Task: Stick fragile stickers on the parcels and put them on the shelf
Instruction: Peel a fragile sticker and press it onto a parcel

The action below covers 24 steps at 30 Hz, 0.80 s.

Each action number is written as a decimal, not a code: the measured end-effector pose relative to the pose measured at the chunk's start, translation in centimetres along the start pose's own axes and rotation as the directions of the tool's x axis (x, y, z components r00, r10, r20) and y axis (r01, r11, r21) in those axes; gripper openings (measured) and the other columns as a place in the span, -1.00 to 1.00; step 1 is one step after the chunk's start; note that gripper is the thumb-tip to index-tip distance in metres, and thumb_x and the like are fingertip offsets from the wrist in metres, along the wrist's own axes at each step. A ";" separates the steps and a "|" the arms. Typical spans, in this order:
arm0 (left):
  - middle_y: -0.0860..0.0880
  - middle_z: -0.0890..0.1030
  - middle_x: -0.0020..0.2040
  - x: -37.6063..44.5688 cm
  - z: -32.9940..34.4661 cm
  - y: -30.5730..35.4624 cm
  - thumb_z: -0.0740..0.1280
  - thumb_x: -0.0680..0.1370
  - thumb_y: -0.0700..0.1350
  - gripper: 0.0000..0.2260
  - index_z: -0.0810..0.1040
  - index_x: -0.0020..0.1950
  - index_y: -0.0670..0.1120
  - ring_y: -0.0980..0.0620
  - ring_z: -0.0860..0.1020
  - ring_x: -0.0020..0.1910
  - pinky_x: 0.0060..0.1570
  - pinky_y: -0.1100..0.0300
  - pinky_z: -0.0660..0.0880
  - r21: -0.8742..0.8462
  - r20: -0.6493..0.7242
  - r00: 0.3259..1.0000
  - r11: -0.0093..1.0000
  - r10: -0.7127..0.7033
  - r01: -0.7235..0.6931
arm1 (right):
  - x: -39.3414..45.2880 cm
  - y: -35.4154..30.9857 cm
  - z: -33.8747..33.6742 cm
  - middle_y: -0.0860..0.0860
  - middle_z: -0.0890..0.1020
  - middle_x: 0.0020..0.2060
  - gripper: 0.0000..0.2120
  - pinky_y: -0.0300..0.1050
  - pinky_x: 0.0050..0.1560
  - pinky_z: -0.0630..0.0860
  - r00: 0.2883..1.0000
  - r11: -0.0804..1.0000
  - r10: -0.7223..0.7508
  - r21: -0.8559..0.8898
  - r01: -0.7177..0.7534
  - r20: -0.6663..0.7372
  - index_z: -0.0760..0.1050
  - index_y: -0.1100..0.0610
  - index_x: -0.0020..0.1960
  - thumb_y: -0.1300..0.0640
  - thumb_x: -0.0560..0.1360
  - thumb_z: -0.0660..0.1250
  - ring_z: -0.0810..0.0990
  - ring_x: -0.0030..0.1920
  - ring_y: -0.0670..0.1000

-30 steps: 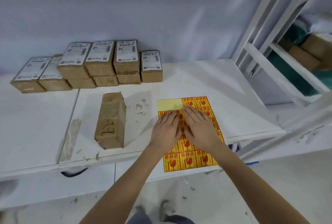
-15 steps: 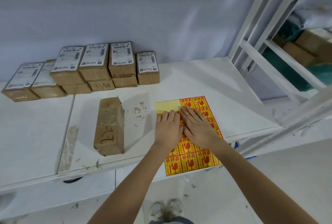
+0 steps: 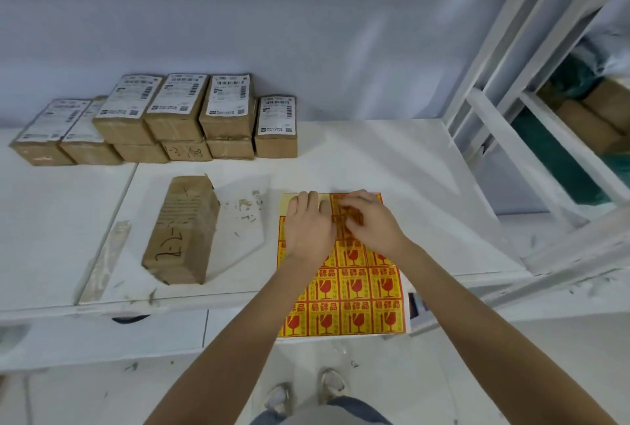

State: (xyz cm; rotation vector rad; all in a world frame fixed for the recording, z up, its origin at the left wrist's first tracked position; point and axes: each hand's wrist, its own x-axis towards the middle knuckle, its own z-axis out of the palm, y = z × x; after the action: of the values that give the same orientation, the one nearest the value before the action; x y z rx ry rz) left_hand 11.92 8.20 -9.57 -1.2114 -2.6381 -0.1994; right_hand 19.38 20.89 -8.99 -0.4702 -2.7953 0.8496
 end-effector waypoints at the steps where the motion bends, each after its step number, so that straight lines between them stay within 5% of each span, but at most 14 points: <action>1: -0.13 0.57 -0.10 0.0 0.4 0.1 0.42 0.36 -0.09 -0.76 0.58 -0.05 -0.18 -0.14 0.52 -0.04 0.00 0.04 0.40 -0.036 -0.004 1.000 0.999 -0.003 0.003 | 0.9 0.4 -0.5 0.05 0.52 0.16 -0.66 -0.19 0.15 0.37 1.000 0.999 -0.026 -0.029 0.026 0.006 0.52 0.14 0.25 0.27 0.49 0.27 0.45 0.20 0.04; 3: -0.18 0.56 0.14 -0.2 1.5 0.2 0.35 0.45 -0.10 -0.66 0.53 0.18 -0.23 -0.16 0.49 0.19 0.17 0.01 0.42 -0.106 0.000 1.000 0.994 -0.010 0.010 | 2.8 1.1 -1.3 0.07 0.50 0.13 -0.65 -0.13 0.11 0.41 0.994 0.988 -0.087 -0.125 0.095 0.070 0.48 0.11 0.30 0.22 0.52 0.26 0.45 0.17 0.06; 5: -0.15 0.41 0.38 -0.4 2.3 0.2 0.11 0.57 -0.03 -0.55 0.36 0.40 -0.21 -0.11 0.31 0.42 0.39 0.04 0.22 -0.161 0.052 0.999 0.987 -0.011 0.019 | 4.5 1.5 -1.8 0.08 0.47 0.16 -0.62 -0.10 0.14 0.40 0.976 0.963 -0.128 -0.213 0.165 0.178 0.42 0.08 0.36 0.14 0.55 0.24 0.42 0.19 0.07; 9: -0.05 0.19 0.52 -0.3 2.7 -0.2 -0.24 0.52 0.08 -0.37 0.14 0.53 -0.12 0.00 0.04 0.53 0.47 0.12 -0.08 -0.205 0.120 0.992 0.977 -0.029 0.053 | 6.8 1.8 -2.2 0.06 0.45 0.14 -0.61 -0.08 0.12 0.35 0.916 0.886 -0.241 -0.313 0.343 0.320 0.39 -0.04 0.39 0.05 0.57 0.22 0.39 0.17 0.05; 17: -0.04 0.12 0.54 -0.2 3.1 0.1 -0.28 0.54 0.10 -0.39 0.06 0.54 -0.10 0.01 -0.02 0.54 0.46 0.15 -0.21 -0.182 0.158 0.986 0.979 -0.061 0.090 | 7.4 3.0 -2.7 0.02 0.48 0.09 -0.70 -0.10 0.05 0.35 0.851 0.810 -0.397 -0.305 0.501 0.342 0.50 -0.06 0.28 0.02 0.57 0.20 0.43 0.09 0.02; 24: -0.04 0.12 0.54 -0.3 3.1 0.1 -0.28 0.54 0.11 -0.38 0.08 0.54 -0.11 0.02 -0.03 0.53 0.45 0.16 -0.22 -0.187 0.165 0.983 0.977 -0.075 0.106 | 7.3 3.1 -2.7 -0.02 0.52 0.02 -0.78 -0.14 -0.03 0.42 0.892 0.893 -0.362 -0.174 0.416 0.270 0.58 0.04 0.13 0.02 0.52 0.30 0.45 0.05 -0.04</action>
State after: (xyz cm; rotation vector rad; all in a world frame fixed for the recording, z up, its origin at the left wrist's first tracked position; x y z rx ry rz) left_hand 11.68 8.71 -12.62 -1.2109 -2.8709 -0.4038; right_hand 14.08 27.25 -7.93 0.1843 -3.0550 0.5234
